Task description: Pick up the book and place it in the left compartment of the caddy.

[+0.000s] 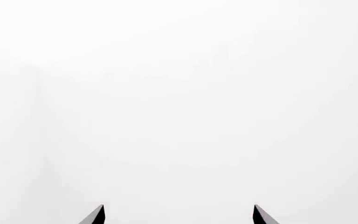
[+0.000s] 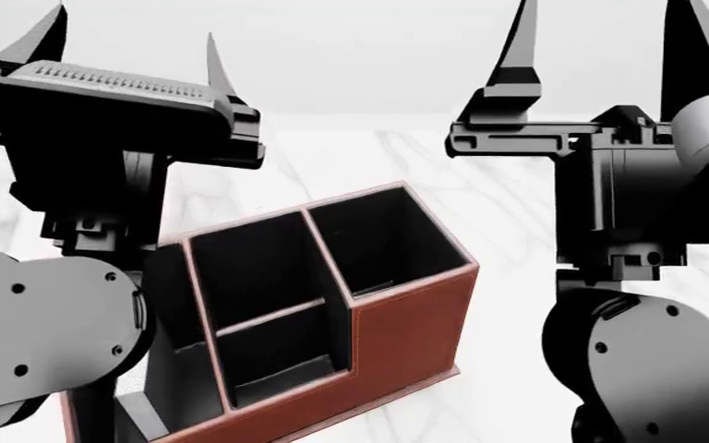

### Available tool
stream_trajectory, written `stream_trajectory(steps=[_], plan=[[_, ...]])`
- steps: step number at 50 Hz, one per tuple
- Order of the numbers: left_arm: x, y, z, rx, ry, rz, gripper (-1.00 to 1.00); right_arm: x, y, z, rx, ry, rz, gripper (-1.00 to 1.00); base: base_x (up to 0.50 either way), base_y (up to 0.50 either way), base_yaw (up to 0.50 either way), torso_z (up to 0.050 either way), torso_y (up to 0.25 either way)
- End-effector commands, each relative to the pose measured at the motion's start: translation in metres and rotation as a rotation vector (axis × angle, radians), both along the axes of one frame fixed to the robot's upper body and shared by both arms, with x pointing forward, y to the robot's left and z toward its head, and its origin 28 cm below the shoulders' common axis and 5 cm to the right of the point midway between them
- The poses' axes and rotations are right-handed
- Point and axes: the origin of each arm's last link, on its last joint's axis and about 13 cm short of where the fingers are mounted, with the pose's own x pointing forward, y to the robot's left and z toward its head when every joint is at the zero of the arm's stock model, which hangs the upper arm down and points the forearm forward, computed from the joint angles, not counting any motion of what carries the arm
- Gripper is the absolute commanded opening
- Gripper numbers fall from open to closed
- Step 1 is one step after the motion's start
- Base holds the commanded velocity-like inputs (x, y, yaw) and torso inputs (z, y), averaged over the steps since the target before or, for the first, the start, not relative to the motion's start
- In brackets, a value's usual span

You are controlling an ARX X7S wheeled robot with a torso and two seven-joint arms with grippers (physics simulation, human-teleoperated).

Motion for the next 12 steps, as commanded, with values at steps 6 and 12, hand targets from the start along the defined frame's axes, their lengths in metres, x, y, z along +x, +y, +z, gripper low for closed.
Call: stream_trajectory(steps=[6,12], plan=[[-0.0033,-0.0022,0.0161,0.030,-0.065,0.006,1.00,-0.0030,0.0017,0.0081,0.005,-0.034,0.004,1.00,0.00,0.00,0.00,0.000,0.000],[-0.0056,-0.0027,0.0200,0.036,-0.083,0.009,1.00,-0.0049,0.0021,0.0111,0.006,-0.048,0.005,1.00,0.00,0.00,0.00,0.000,0.000]])
